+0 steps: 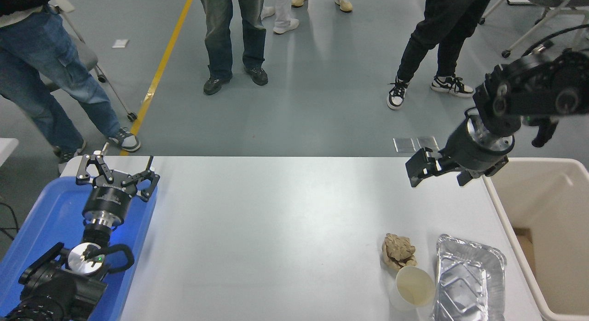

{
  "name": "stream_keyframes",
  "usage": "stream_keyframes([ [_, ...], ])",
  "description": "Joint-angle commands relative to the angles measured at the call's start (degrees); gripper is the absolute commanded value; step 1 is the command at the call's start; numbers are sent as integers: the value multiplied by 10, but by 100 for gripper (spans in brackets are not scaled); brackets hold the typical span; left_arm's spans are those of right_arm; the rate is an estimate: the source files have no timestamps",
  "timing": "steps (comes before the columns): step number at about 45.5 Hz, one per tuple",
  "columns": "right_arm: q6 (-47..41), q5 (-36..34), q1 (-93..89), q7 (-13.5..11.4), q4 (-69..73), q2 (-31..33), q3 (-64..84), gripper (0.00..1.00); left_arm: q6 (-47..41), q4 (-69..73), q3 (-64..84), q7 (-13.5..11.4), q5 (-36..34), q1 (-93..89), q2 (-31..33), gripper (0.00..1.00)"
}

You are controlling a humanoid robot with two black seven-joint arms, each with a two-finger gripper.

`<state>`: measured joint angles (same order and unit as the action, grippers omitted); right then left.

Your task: Pick up paper cup place in dustbin

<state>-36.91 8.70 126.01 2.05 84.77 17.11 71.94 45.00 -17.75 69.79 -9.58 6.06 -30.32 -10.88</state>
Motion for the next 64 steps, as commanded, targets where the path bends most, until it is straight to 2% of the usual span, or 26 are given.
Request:
stream_keyframes([
  [1, -33, -50, 150, 0, 116, -1, 63, 100, 0, 0, 1, 0, -1, 0, -1, 99],
  [14, -52, -54, 242, 1, 152, 4, 100, 100, 0, 0, 1, 0, 0, 0, -1, 99],
  [26, -48, -53, 238, 1, 152, 6, 101, 100, 0, 0, 1, 0, 0, 0, 0, 99],
  [37, -11, -38, 114, 1, 145, 17, 83, 100, 0, 0, 1, 0, 0, 0, 0, 99],
  [43, 56, 20, 3, 0, 109, 19, 47, 100, 0, 0, 1, 0, 0, 0, 0, 99],
  [53, 125, 52, -151, 0, 57, 25, -7, 100, 0, 0, 1, 0, 0, 0, 0, 99],
  [64, 135, 69, -268, -1, 8, 24, -69, 100, 0, 0, 0, 0, -1, 0, 0, 99],
])
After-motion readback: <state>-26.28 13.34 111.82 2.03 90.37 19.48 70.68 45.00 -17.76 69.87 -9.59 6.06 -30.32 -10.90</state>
